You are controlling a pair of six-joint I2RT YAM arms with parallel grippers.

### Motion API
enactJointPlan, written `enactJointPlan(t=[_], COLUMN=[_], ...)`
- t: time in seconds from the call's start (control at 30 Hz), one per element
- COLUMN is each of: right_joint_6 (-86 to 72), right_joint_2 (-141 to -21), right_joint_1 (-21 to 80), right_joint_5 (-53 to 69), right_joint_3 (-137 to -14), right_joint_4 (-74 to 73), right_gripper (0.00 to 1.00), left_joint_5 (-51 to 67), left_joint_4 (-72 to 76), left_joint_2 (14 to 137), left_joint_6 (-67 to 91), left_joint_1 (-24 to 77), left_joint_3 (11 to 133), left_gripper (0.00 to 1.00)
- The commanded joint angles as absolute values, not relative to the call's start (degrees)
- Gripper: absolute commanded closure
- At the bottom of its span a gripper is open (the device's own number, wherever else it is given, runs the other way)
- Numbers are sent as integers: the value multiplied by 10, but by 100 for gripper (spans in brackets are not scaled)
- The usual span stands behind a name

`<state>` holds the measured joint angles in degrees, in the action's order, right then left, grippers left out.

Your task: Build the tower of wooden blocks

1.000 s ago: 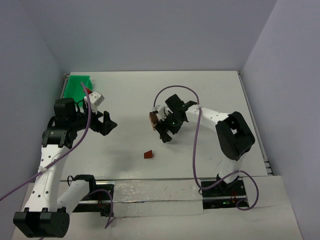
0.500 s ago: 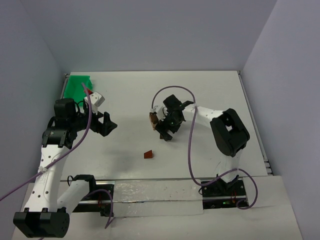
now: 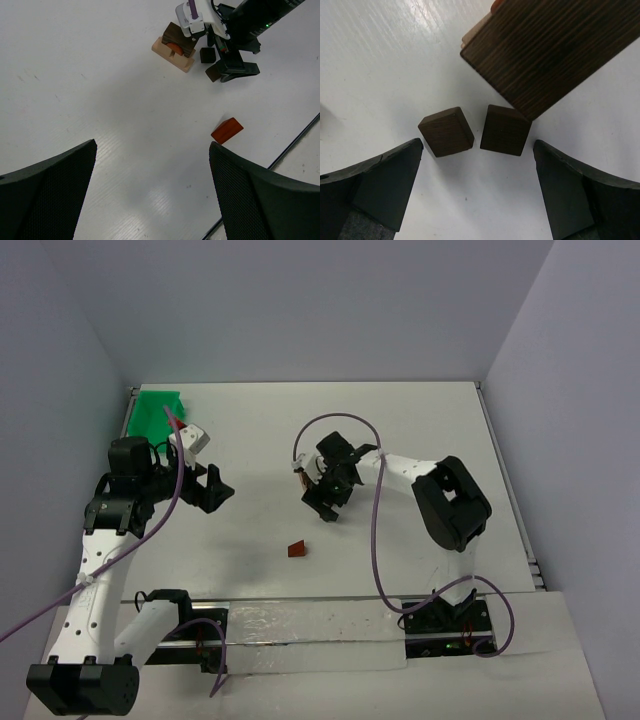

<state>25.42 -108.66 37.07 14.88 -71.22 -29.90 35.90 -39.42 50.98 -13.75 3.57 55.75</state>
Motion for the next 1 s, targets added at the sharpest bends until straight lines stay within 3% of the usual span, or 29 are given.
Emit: enactJointPlan(t=[0.0,0.5,0.97], right_joint_6=[256,256,263], right_joint_2=[-1099,-1111,-1101], right_joint_1=[378,390,390], right_joint_5=[153,134,134], right_joint_3=[-743,-753,-737], right_joint_4=[-284,-282,-283], right_gripper=[0,1,20], left_joint_5=[375,366,365], left_joint_4=[-395,-398,-390], left_joint_2=[501,497,502], left_joint_6=[-141,-144,-139], left_joint_1=[33,33,33], left_joint_3=[585,591,596], left_gripper=[1,1,1])
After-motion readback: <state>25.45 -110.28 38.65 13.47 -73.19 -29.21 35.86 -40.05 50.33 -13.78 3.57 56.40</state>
